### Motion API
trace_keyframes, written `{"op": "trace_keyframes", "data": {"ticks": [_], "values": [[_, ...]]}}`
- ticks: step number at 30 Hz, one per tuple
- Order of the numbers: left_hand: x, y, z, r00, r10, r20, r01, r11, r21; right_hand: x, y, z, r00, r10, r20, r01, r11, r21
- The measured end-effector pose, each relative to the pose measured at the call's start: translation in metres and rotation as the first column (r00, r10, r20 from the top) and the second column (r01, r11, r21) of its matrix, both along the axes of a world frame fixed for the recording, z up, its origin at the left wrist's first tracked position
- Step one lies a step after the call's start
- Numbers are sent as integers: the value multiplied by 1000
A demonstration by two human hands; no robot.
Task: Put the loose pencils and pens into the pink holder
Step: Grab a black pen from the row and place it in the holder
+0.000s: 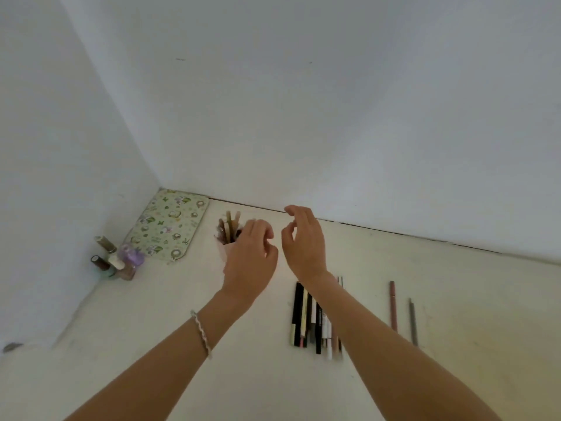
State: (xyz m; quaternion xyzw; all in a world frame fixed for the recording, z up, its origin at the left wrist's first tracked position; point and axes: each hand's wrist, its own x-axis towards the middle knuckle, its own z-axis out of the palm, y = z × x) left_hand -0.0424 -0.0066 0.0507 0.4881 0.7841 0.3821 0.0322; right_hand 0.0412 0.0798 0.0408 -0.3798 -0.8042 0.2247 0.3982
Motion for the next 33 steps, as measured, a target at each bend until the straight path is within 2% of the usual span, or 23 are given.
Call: {"op": "trace_keyframes", "data": {"ticks": [2,5,8,13,17,20,22,24,27,33], "values": [[20,8,-26,999,-31,18,34,966,-256,23,10,-3,999,-49,19,51,995,-87],[39,13,-64,981,3,193,104,835,-540,58,21,-10,992,-115,54,122,977,-174],[53,15,-85,976,33,214,118,749,-652,85,27,-17,986,-162,47,169,965,-202],[62,20,-95,972,111,209,68,714,-697,111,30,-31,976,-206,64,216,942,-257],[63,23,-94,968,138,208,45,724,-689,123,33,-41,963,-255,91,271,906,-326],[61,27,-85,961,132,243,46,789,-613,134,40,-51,933,-313,179,359,839,-409],[55,35,-71,955,99,278,57,863,-502,140,45,-58,906,-249,342,399,773,-494],[50,46,-50,964,68,255,34,926,-376,141,47,-66,845,-102,524,428,718,-549],[46,57,-21,968,40,247,7,982,-187,136,38,-78,792,8,611,455,659,-599],[51,56,-3,949,-27,315,30,1000,-5,128,30,-86,759,-24,651,486,685,-542]]}}
